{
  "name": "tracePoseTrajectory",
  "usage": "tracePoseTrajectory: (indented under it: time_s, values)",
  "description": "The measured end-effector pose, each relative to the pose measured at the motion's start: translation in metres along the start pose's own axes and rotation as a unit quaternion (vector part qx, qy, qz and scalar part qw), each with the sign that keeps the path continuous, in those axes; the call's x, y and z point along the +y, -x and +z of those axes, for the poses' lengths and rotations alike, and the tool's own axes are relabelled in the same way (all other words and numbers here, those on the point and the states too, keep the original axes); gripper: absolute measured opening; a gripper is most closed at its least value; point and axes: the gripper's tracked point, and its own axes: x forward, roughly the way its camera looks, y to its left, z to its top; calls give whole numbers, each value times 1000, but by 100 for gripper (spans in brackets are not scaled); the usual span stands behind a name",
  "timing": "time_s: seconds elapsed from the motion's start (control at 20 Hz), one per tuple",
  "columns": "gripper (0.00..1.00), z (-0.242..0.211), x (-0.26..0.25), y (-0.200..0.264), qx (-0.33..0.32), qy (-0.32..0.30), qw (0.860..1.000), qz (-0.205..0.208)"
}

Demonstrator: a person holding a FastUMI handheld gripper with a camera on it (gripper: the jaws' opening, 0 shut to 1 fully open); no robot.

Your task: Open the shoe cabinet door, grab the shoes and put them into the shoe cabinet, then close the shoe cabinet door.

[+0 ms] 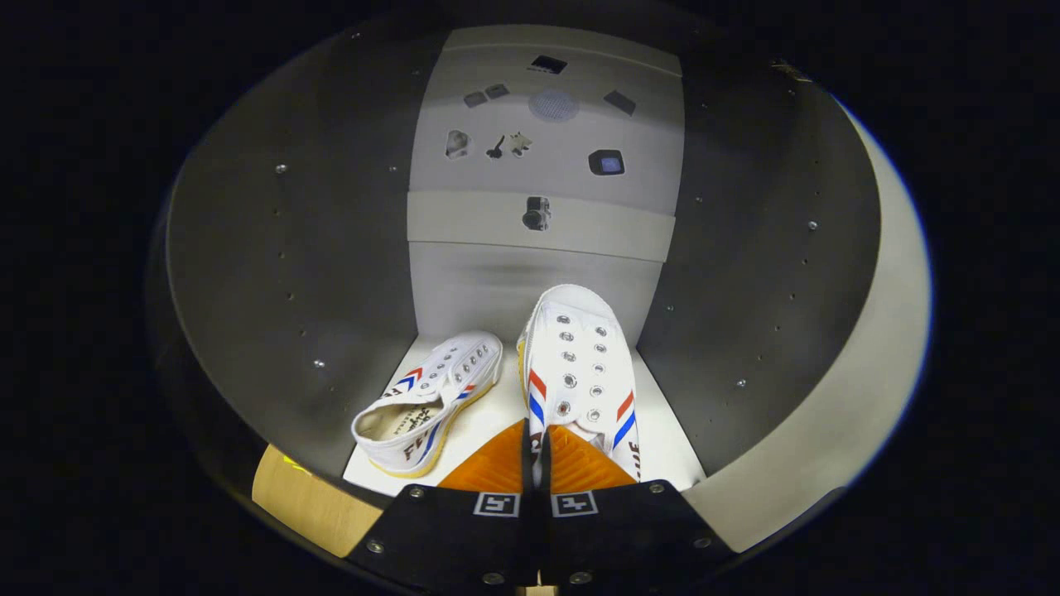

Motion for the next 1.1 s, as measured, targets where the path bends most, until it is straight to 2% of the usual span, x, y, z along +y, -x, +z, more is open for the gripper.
tracePoseTrajectory:
  time_s: [0.15, 0.45, 0.75, 0.95, 1.0, 1.1]
  values:
    - [0, -2, -9, -29, 12, 20, 999, -24]
    - [1, -26, -11, -62, 43, -2, 998, -35]
    - [28, -17, -14, -55, 5, 14, 999, -43]
    - [55, -1, -11, -25, -28, 5, 999, -26]
    - [68, 3, -8, -15, -37, 4, 999, -17]
    - [82, 10, -4, 7, -52, 2, 999, 2]
